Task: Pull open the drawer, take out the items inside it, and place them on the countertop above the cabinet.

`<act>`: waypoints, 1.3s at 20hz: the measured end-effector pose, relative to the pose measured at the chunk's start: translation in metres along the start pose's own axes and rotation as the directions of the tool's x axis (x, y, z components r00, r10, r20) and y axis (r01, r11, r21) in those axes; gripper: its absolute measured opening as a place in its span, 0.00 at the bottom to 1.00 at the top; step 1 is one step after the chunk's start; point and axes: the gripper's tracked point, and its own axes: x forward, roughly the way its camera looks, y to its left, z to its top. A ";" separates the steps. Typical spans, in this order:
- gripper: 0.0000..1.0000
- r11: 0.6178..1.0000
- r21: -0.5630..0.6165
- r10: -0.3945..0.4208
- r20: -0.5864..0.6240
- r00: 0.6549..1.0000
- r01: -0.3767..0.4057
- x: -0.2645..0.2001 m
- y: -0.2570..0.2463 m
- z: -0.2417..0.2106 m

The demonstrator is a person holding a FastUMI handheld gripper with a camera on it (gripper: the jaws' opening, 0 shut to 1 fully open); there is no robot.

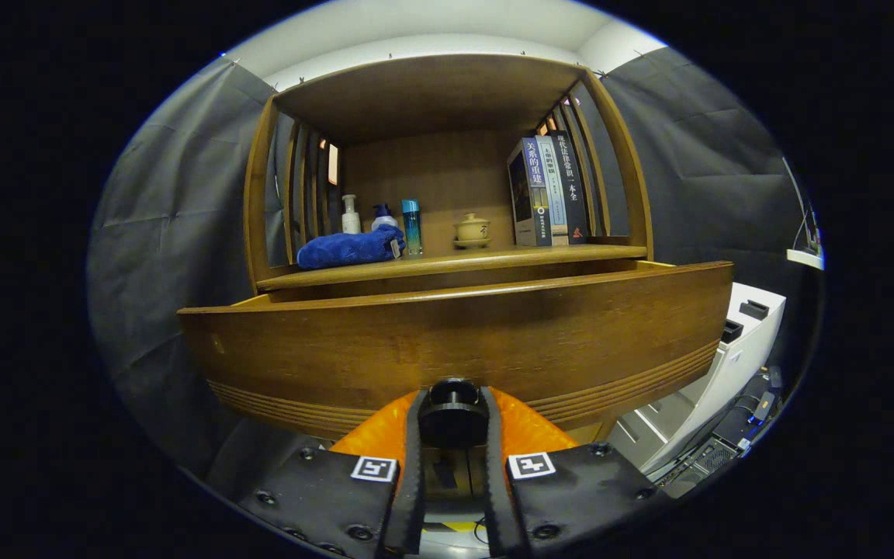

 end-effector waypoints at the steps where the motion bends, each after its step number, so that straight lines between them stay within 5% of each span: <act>1: 0.39 1.000 0.005 0.000 -0.005 1.000 0.000 -0.005 0.001 -0.001; 18: 0.39 1.000 -0.003 -0.004 -0.053 0.999 0.003 -0.033 0.000 -0.014; 26: 0.50 1.000 -0.024 -0.005 -0.048 0.999 0.004 -0.033 0.000 -0.013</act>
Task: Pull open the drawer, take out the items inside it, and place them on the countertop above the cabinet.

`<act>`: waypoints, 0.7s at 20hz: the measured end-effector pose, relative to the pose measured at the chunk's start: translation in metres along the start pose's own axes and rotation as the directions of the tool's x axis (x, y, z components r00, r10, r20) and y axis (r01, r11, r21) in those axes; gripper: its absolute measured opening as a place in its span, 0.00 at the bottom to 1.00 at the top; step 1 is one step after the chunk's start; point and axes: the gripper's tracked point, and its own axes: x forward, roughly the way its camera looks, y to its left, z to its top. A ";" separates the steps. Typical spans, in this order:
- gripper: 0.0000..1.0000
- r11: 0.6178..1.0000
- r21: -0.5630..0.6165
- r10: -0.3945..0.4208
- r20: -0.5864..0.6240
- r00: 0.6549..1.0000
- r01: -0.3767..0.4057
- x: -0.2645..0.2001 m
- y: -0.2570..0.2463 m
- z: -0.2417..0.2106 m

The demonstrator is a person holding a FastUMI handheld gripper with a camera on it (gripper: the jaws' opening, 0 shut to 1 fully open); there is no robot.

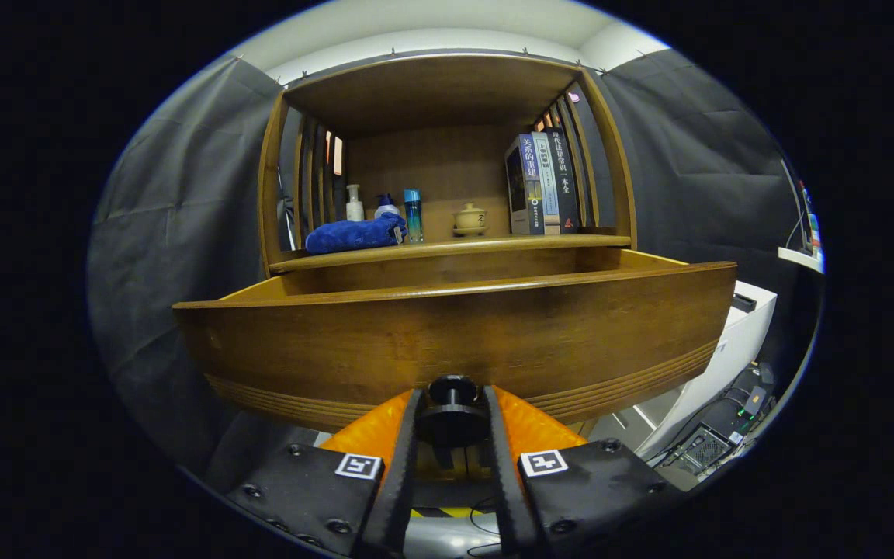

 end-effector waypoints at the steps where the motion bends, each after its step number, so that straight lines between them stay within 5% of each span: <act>1: 0.52 1.000 0.001 0.011 0.002 1.000 -0.011 -0.001 0.003 0.000; 8: 0.98 0.999 -0.019 0.045 0.008 0.999 -0.045 -0.010 0.014 0.011; 14: 0.97 0.999 0.015 0.035 0.157 0.987 -0.038 -0.032 0.002 0.113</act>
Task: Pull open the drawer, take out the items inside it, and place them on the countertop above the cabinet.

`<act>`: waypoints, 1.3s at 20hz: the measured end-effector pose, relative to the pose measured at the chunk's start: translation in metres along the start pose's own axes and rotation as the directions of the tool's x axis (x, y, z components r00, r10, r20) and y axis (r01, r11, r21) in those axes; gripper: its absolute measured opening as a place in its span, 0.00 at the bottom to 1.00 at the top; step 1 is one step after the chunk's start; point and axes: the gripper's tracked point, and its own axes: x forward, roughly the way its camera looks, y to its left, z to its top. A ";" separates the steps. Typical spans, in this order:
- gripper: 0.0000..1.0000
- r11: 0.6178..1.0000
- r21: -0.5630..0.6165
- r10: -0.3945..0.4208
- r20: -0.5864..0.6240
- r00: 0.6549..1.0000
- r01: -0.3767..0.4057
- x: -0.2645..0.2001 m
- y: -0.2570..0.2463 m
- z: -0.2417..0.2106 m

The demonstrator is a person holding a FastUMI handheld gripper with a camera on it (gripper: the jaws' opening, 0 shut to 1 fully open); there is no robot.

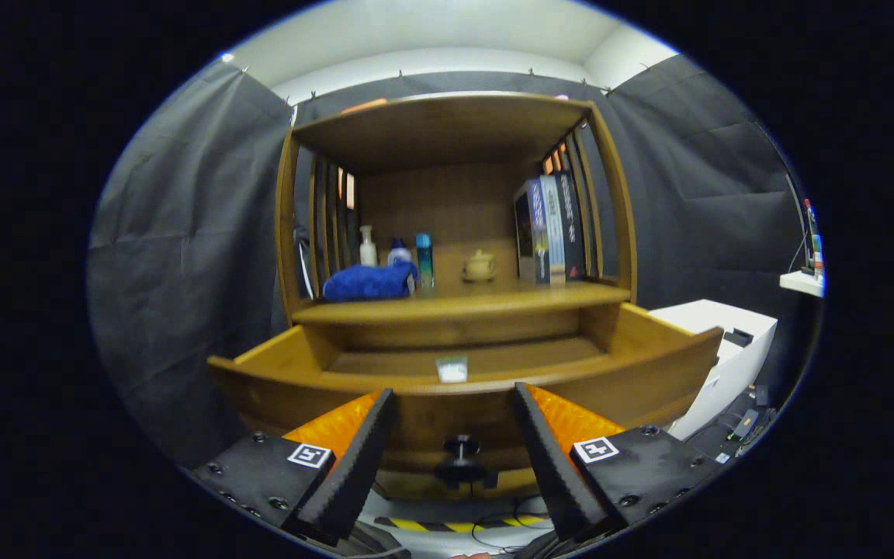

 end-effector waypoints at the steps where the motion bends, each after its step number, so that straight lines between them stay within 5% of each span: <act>1: 0.97 1.000 0.006 0.005 0.039 0.999 -0.005 0.002 -0.001 0.027; 5: 0.96 0.999 -0.001 0.049 0.145 0.988 -0.050 0.021 0.007 0.135; 8: 0.96 0.996 -0.089 0.023 0.149 0.989 -0.010 0.054 0.001 0.179; 13: 0.97 0.984 -0.154 0.063 -0.154 0.986 -0.087 0.136 0.023 0.117; 20: 0.99 0.982 -0.132 0.045 -0.532 0.846 -0.135 0.175 0.026 -0.019; 26: 0.99 0.987 -0.100 -0.001 -0.796 0.606 -0.130 0.170 0.024 -0.100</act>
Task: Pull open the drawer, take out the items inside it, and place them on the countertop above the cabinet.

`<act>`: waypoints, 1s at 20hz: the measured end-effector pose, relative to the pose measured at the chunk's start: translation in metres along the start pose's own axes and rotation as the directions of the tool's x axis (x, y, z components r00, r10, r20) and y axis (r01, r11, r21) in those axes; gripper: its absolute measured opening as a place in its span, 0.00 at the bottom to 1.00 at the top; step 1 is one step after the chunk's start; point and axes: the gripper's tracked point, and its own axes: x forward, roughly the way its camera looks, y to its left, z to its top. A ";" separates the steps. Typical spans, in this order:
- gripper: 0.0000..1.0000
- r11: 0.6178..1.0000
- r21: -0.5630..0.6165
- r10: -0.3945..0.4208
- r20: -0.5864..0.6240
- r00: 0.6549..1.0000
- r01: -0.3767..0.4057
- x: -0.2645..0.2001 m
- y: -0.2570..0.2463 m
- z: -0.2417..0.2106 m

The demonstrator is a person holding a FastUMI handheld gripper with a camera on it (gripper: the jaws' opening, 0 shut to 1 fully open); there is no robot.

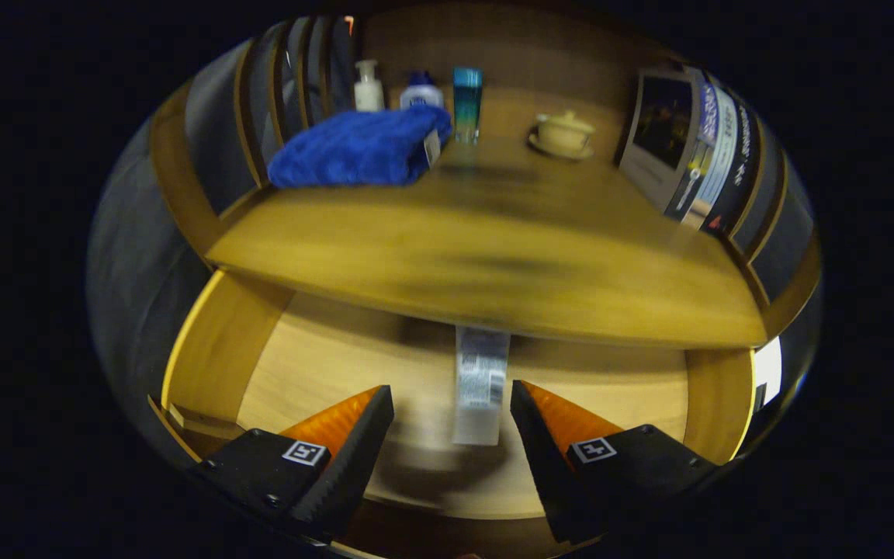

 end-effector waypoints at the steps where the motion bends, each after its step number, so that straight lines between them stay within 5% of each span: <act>1: 0.97 1.000 0.013 -0.003 -0.044 0.999 0.003 0.007 -0.001 -0.007; 6: 0.87 0.994 0.108 0.020 -0.172 0.985 -0.002 0.022 -0.005 -0.009; 16: 0.43 0.989 0.151 0.020 -0.183 0.983 0.008 0.013 -0.009 0.023; 20: 0.43 0.983 0.175 0.080 -0.156 0.985 -0.052 -0.022 0.004 0.055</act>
